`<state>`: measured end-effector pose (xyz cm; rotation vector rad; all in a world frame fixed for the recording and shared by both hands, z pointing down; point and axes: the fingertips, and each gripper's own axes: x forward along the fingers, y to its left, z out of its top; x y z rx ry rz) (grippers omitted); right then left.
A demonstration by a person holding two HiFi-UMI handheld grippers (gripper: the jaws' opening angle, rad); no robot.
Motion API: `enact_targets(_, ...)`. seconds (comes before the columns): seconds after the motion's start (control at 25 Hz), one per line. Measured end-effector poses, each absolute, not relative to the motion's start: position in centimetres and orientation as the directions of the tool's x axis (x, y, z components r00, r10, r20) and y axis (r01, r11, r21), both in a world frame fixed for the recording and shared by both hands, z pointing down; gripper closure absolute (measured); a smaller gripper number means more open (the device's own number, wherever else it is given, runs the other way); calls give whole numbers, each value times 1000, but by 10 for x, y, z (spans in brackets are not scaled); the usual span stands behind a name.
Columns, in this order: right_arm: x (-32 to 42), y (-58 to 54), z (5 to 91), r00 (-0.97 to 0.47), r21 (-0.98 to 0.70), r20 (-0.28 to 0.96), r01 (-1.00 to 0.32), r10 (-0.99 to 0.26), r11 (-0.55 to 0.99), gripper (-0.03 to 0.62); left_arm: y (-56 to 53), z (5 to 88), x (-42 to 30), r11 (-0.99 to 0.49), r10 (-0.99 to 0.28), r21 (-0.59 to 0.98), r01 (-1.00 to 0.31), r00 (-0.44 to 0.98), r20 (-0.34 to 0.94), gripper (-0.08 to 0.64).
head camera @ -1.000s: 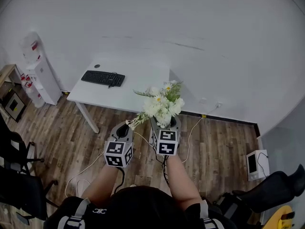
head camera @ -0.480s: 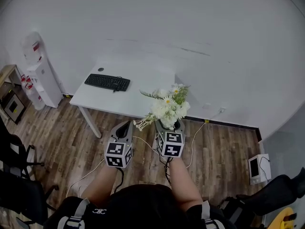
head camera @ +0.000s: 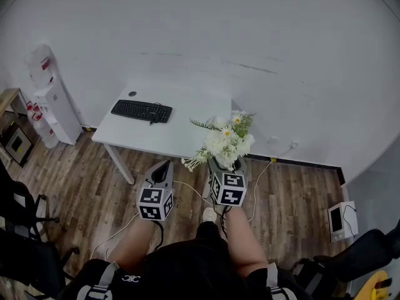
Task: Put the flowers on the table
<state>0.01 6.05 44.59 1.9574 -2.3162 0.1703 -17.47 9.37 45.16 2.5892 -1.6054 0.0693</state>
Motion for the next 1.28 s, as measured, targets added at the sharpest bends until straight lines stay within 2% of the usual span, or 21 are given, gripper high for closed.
enact_targets(0.48,18,-15,461,-187,-33,139,-982,-972,184,232,17,467,-156,-437,-892,56,-898,441,101,560)
enact_targets(0.88,51,-132,466,-190,-41,145,-982,-971,186,232,-100,472,-127,-420,-898,64,-905,425,114,560)
enact_targets(1.28,81,-265,465,-256,-60,164,-966,-953,250,232,-224,474,-86,-381,-907,66,-922,387,167,560)
